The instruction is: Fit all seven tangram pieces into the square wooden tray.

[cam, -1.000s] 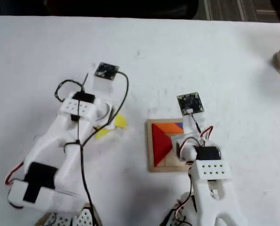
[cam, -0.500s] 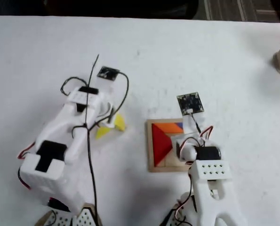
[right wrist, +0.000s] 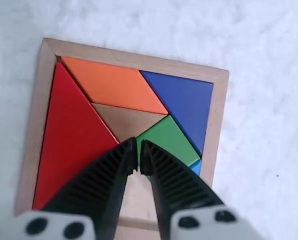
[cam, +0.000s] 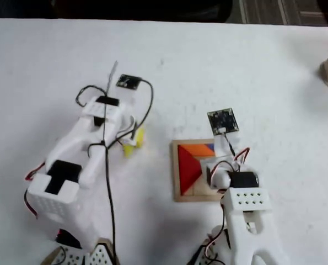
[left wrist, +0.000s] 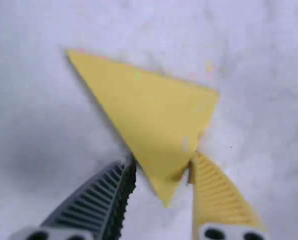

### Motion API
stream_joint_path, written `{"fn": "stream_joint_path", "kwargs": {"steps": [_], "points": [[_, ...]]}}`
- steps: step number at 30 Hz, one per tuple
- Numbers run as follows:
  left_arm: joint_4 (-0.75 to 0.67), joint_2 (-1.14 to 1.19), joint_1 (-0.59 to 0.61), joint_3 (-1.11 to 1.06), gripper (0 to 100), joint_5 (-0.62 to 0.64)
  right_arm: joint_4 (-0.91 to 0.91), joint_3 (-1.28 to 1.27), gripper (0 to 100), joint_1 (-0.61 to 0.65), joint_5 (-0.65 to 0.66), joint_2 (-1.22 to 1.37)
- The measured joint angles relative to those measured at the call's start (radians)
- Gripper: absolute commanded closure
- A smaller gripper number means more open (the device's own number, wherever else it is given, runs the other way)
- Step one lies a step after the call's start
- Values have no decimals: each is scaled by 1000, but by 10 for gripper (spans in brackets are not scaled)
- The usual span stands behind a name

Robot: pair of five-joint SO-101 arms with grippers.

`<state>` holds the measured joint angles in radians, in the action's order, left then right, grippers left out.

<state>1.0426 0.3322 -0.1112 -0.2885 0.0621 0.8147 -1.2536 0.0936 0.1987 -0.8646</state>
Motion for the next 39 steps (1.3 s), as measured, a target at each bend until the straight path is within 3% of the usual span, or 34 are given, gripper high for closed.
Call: {"fn": "stream_joint_path", "kwargs": {"steps": [11, 16, 20, 29, 39], "points": [[18, 2, -5, 15, 880, 0, 0, 0, 981, 0, 0, 0], [23, -25, 5, 15, 720, 11, 0, 0, 981, 0, 0, 0], [23, -86, 6, 15, 624, 110, 0, 0, 981, 0, 0, 0], [-54, -72, 11, 46, 624, 155, 0, 0, 981, 0, 0, 0], [-54, 176, 43, 235, 649, 166, 0, 0, 981, 0, 0, 0]]}}
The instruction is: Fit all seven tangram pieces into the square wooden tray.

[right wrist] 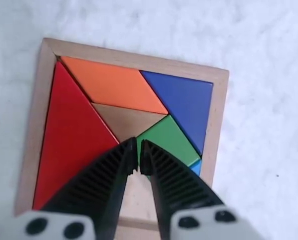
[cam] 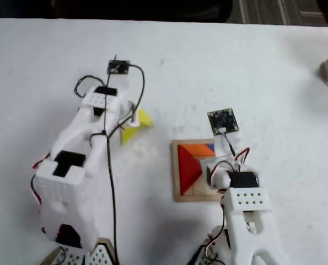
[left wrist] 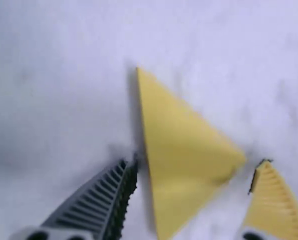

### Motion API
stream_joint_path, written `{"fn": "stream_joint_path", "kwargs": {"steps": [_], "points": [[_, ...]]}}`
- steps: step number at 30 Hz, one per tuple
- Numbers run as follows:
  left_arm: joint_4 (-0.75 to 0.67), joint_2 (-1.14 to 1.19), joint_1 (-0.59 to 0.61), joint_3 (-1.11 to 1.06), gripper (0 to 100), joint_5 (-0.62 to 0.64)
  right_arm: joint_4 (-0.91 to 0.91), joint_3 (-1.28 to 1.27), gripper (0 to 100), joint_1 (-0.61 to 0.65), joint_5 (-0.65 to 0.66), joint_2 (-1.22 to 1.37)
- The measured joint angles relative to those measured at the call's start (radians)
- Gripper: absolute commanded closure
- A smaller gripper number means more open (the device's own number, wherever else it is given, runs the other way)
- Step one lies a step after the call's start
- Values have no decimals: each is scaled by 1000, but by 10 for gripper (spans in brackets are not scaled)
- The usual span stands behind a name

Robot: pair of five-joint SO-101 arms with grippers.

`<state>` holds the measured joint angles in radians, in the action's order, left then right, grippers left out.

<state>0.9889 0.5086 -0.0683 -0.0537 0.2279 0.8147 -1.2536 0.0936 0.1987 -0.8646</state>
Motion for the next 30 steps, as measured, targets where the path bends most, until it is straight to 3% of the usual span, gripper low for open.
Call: {"fn": "stream_joint_path", "kwargs": {"steps": [20, 30], "points": [[12, 71, -3, 118, 834, 0, 0, 0, 981, 0, 0, 0], [68, 51, -11, 147, 841, -25, 0, 0, 981, 2, 0, 0]]}}
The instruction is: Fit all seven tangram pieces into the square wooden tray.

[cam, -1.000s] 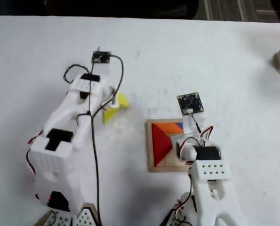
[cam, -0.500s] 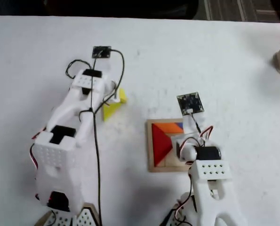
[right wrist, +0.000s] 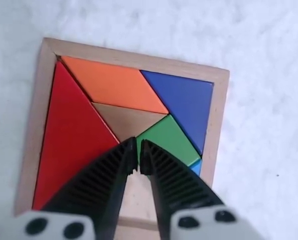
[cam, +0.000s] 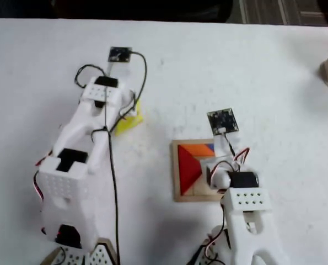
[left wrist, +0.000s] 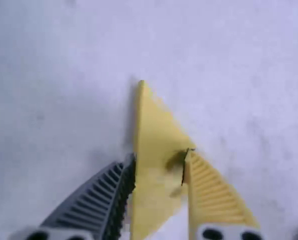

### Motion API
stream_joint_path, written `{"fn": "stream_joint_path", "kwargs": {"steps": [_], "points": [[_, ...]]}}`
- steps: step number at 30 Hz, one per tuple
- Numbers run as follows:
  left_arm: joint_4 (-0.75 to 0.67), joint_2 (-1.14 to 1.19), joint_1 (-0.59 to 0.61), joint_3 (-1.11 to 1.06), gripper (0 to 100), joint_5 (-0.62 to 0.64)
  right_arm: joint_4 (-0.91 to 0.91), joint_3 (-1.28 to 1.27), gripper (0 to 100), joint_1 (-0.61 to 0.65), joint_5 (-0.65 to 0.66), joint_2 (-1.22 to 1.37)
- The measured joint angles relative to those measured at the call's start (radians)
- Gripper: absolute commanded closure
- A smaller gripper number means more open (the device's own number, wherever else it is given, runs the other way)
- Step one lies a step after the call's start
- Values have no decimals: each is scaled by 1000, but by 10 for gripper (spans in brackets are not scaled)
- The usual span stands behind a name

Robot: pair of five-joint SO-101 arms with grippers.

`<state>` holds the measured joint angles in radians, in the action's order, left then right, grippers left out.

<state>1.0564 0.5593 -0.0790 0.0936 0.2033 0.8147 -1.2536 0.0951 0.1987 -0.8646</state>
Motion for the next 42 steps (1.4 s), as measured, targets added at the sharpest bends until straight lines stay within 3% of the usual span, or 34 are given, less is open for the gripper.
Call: {"fn": "stream_joint_path", "kwargs": {"steps": [6, 19, 30, 33, 42], "points": [[5, -58, -51, -83, 839, -2, 0, 0, 981, -2, 0, 0], [-133, -249, -58, -319, 838, -28, 0, 0, 981, -2, 0, 0], [-362, -264, 0, -313, 869, 192, 0, 0, 981, -2, 0, 0], [-365, -172, 0, -252, 976, 210, 0, 0, 981, 0, 0, 0], [-242, 12, 2, -31, 978, 213, 0, 0, 981, -2, 0, 0]]}}
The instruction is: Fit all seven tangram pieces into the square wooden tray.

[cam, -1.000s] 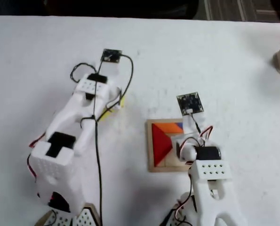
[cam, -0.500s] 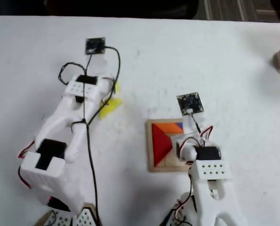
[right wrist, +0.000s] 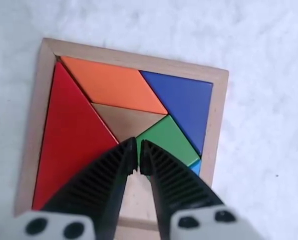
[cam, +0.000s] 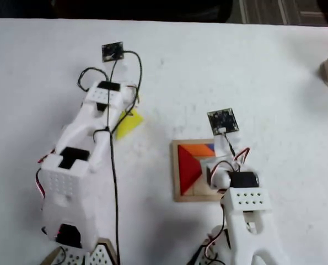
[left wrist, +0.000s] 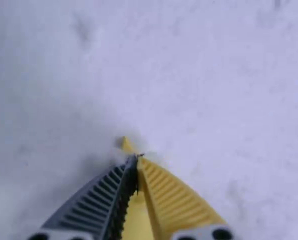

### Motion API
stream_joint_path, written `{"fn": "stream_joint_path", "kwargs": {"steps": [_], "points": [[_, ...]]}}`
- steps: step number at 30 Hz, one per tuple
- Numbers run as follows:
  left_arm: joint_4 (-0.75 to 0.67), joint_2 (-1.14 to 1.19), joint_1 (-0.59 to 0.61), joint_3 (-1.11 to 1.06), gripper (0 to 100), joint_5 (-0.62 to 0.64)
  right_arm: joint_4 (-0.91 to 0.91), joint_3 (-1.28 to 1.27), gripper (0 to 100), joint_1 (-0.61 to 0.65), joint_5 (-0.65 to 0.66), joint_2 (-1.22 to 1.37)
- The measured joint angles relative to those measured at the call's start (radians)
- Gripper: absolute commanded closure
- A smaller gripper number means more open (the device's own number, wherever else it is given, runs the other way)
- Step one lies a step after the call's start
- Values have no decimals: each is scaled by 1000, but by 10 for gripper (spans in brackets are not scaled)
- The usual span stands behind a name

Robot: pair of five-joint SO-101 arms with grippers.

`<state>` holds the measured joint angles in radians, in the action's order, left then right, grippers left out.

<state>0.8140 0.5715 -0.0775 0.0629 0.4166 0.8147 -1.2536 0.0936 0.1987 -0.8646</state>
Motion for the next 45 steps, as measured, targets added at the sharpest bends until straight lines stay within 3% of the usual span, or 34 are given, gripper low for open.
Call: {"fn": "stream_joint_path", "kwargs": {"steps": [9, 17, 20, 28, 34, 39, 45], "points": [[155, -3, -9, 21, 980, -3, 0, 0, 981, 0, 0, 0], [141, -78, -32, -64, 980, -84, 0, 0, 981, 0, 0, 0], [68, -123, -32, -123, 979, -84, 0, 0, 981, 0, 0, 0], [-290, -137, -18, -212, 980, -84, 0, 0, 981, 2, 0, 0], [-377, -126, -18, -212, 980, -84, 0, 0, 981, 0, 0, 0], [-345, 3, -11, -135, 980, -84, 0, 0, 981, 2, 0, 0], [-157, 69, -9, 5, 980, -84, 0, 0, 981, 2, 0, 0]]}}
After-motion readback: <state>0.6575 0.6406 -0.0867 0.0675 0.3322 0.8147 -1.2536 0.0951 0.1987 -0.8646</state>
